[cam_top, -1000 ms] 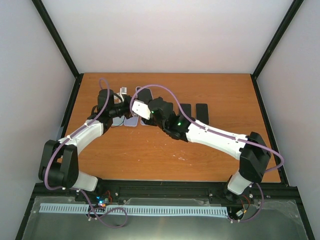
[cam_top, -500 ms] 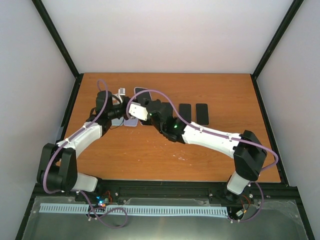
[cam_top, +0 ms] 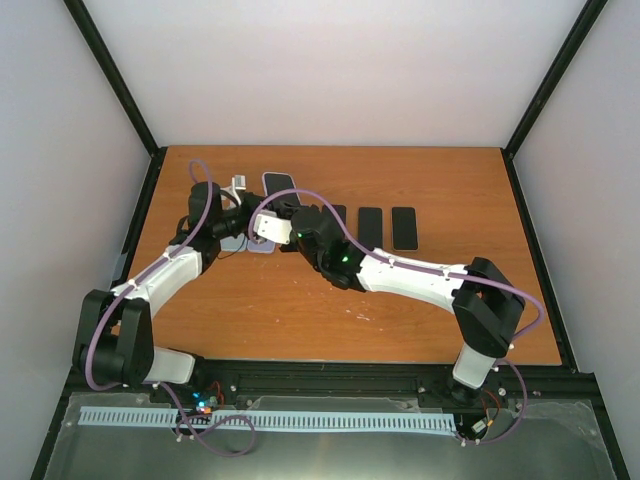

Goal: Take the phone out of the phone case
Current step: Remove the phone case from the phone.

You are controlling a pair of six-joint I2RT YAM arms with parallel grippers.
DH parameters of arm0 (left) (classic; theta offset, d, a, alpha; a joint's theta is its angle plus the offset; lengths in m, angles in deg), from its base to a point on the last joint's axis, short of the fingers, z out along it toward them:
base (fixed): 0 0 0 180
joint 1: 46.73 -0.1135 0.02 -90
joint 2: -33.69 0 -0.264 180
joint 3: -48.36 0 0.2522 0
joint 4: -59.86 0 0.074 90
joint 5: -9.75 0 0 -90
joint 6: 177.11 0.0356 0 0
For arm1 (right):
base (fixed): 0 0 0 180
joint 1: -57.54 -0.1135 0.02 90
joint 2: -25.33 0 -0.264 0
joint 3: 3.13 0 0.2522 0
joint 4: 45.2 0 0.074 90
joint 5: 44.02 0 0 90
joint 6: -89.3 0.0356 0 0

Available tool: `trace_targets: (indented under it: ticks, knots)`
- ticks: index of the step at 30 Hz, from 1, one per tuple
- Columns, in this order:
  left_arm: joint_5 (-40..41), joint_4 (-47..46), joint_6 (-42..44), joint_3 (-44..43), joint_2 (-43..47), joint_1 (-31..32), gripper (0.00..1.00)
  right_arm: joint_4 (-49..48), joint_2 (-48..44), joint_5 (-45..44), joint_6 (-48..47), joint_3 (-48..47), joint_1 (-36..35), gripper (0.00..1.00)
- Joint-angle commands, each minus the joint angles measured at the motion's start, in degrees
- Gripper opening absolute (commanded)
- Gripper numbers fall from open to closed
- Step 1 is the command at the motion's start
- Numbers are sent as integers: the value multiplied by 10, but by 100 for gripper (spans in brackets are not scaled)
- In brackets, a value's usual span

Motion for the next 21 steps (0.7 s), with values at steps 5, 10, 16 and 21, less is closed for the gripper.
trace_targets:
  ticks: [5, 10, 16, 21]
  knots:
    - [-107, -66, 2, -26, 7, 24, 1, -16, 7, -36, 6, 26, 39, 18]
    - [-95, -55, 13, -26, 5, 24, 1, -7, -13, -28, 28, 26, 41, 3]
    - [-74, -26, 38, -27, -4, 21, 1, 72, -47, 16, 87, 1, 42, 3]
    - [-36, -6, 48, -30, -20, 6, 1, 122, -81, 40, 107, -3, 42, 3]
